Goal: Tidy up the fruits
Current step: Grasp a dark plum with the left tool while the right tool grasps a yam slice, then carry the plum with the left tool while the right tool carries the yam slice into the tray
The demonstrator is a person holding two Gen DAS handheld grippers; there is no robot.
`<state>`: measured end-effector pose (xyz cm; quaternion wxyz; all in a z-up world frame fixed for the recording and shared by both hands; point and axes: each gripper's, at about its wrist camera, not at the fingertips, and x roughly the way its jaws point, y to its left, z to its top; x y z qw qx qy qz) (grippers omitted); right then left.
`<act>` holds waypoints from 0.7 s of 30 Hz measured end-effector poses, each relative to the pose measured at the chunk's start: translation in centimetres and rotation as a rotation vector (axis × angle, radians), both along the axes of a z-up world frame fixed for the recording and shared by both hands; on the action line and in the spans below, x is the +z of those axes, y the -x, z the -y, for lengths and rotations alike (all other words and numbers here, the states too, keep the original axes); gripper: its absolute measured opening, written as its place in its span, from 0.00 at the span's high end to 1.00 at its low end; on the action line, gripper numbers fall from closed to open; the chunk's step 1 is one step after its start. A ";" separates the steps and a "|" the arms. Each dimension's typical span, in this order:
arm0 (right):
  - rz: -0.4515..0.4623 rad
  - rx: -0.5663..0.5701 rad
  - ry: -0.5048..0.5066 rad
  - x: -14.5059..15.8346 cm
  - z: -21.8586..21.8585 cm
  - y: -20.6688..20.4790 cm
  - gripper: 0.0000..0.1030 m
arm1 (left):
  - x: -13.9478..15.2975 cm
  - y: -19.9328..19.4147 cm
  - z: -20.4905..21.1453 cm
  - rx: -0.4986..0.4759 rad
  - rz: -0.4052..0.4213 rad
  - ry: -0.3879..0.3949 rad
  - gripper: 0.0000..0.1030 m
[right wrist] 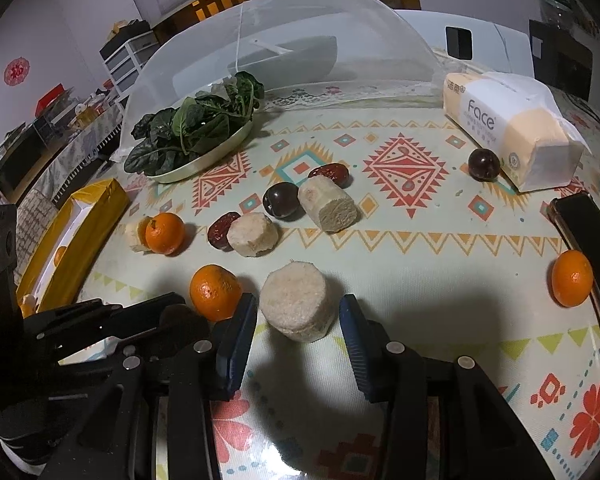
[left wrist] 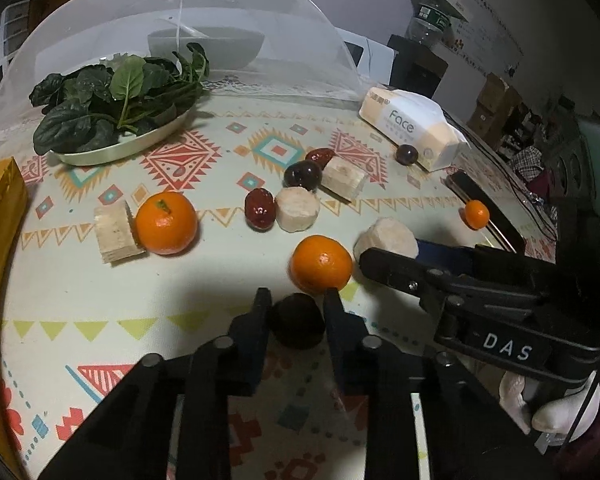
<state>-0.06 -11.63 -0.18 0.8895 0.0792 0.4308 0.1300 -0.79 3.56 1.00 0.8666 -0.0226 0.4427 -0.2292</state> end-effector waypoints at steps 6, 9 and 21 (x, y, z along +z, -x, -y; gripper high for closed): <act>0.006 -0.005 0.021 0.0 -0.2 -0.1 0.62 | 0.2 0.4 0.4 0.007 0.021 -0.034 0.77; 0.007 -0.006 0.021 0.0 -0.2 0.0 0.63 | 0.2 0.6 0.5 0.017 0.024 -0.044 0.77; 0.043 -0.017 0.010 2.0 -0.1 3.1 0.64 | 3.3 4.1 -2.4 0.076 0.090 -0.007 0.77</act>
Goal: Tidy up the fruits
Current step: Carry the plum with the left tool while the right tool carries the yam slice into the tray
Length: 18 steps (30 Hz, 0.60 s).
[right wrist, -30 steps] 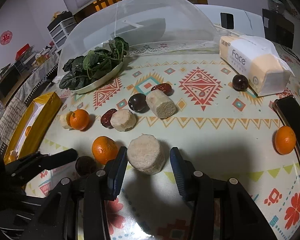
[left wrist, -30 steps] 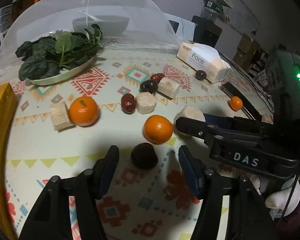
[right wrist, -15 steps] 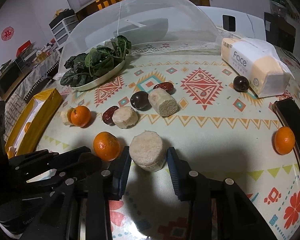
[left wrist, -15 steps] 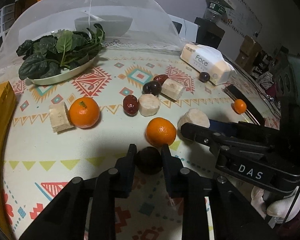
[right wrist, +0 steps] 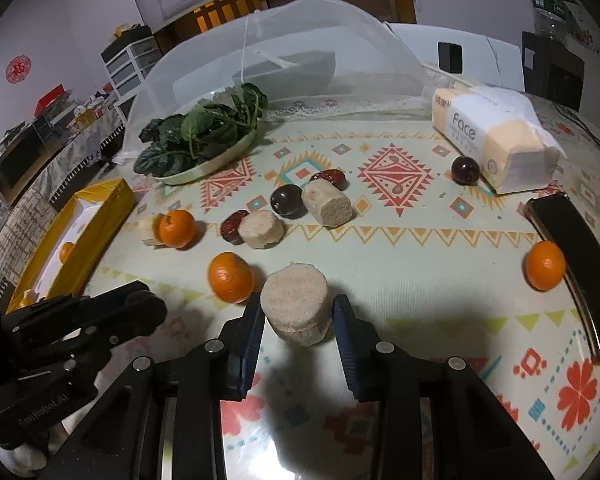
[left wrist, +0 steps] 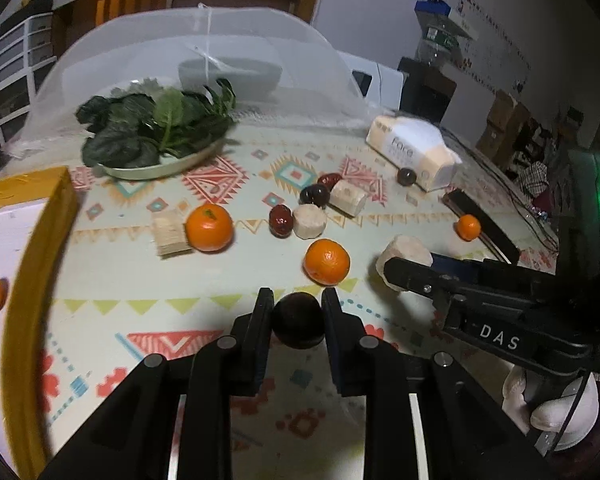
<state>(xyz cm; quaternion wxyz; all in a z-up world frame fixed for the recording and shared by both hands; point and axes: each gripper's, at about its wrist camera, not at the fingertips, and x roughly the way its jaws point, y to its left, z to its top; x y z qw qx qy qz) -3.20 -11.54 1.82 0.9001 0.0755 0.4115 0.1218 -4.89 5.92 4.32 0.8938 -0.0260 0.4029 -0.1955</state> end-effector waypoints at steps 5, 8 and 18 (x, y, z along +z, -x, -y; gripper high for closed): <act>0.023 0.018 -0.016 1.4 -1.0 1.6 0.64 | 1.3 1.9 -1.5 0.026 0.026 0.019 0.77; 0.041 0.039 -0.026 2.2 -2.1 2.5 0.64 | 1.9 3.2 -2.8 0.040 0.035 0.052 0.77; 0.064 0.144 -0.048 4.0 -7.6 4.6 0.63 | 3.4 5.5 -8.0 0.154 0.064 0.093 0.77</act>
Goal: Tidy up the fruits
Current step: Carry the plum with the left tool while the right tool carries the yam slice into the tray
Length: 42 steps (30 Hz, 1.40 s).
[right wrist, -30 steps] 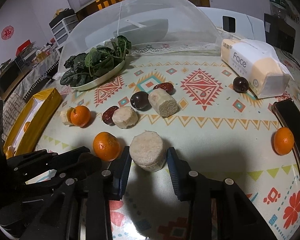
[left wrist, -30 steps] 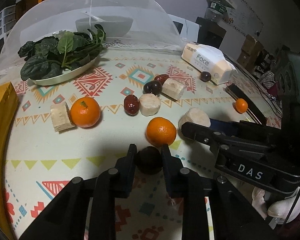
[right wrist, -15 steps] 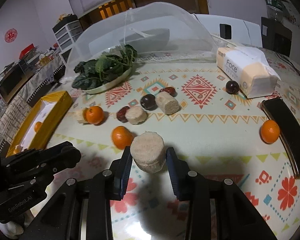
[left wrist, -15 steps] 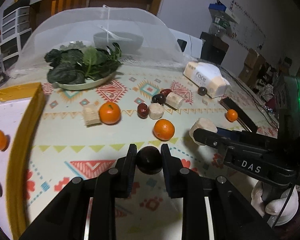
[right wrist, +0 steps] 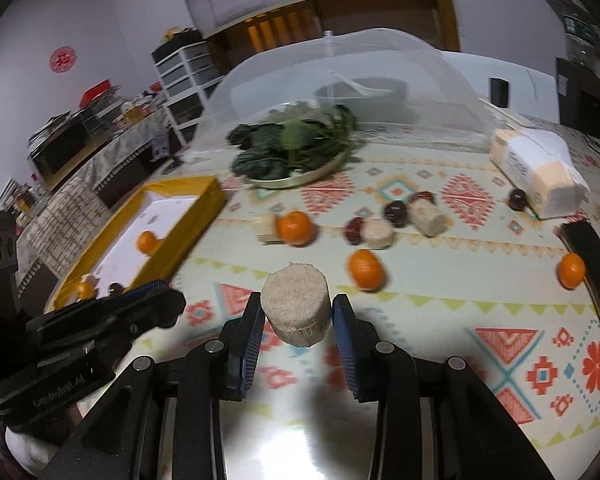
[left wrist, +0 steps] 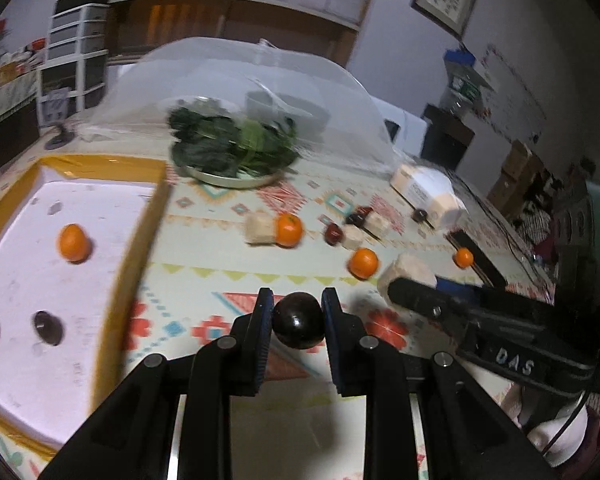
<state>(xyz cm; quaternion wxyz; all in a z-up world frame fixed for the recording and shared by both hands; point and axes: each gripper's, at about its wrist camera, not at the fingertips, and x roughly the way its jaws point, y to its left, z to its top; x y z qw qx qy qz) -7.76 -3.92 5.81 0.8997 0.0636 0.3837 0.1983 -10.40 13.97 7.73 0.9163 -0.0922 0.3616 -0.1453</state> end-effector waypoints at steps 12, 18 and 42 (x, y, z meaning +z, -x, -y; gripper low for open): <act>0.003 0.161 -0.026 0.8 -9.1 0.8 0.64 | -0.1 1.4 -9.8 0.204 -0.019 0.069 0.77; 0.012 0.208 -0.009 0.9 -12.5 0.7 0.64 | -0.5 2.1 -13.6 0.274 -0.024 0.100 0.77; -0.032 0.183 0.074 -1.6 -12.9 0.9 0.65 | -1.7 3.0 -19.0 0.375 -0.027 0.121 0.77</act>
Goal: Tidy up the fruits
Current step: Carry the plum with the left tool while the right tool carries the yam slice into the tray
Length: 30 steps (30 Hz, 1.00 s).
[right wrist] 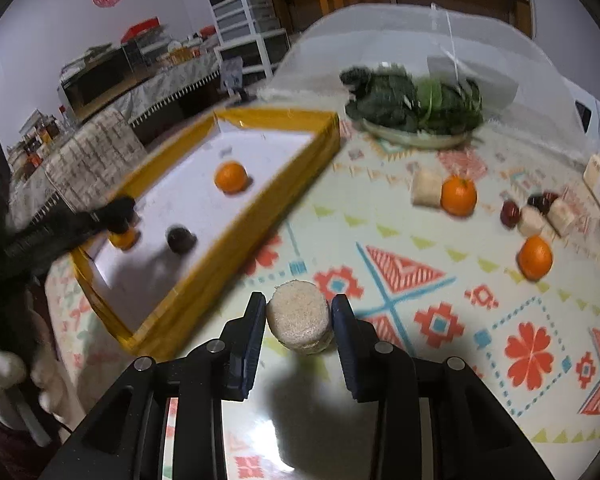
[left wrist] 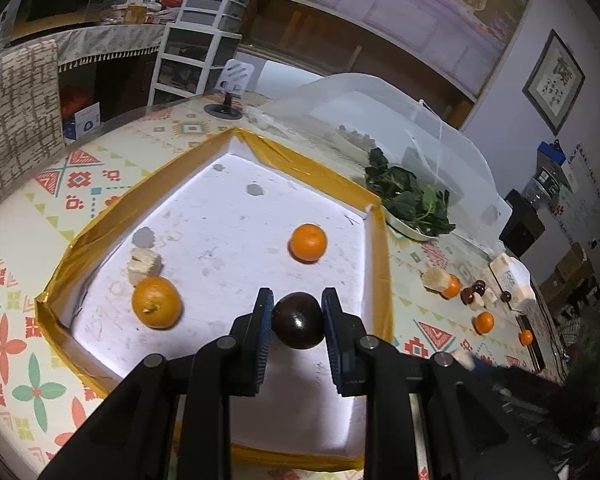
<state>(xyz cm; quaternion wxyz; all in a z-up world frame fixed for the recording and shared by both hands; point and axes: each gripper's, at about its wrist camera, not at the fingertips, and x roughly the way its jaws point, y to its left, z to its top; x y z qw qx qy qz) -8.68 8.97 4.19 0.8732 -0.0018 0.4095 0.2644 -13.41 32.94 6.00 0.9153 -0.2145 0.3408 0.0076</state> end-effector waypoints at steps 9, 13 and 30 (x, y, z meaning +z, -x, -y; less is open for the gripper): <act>-0.001 0.116 -0.065 2.5 -6.1 -2.4 0.64 | -0.8 0.0 -1.2 0.034 -0.021 -0.005 0.77; -0.044 0.148 -0.043 1.4 -9.5 -4.7 0.64 | -0.9 -0.1 -1.9 0.054 -0.032 -0.010 0.77; -0.076 0.142 -0.002 -1.3 -12.9 -8.1 0.63 | 0.3 0.2 -4.1 0.090 -0.020 0.012 0.45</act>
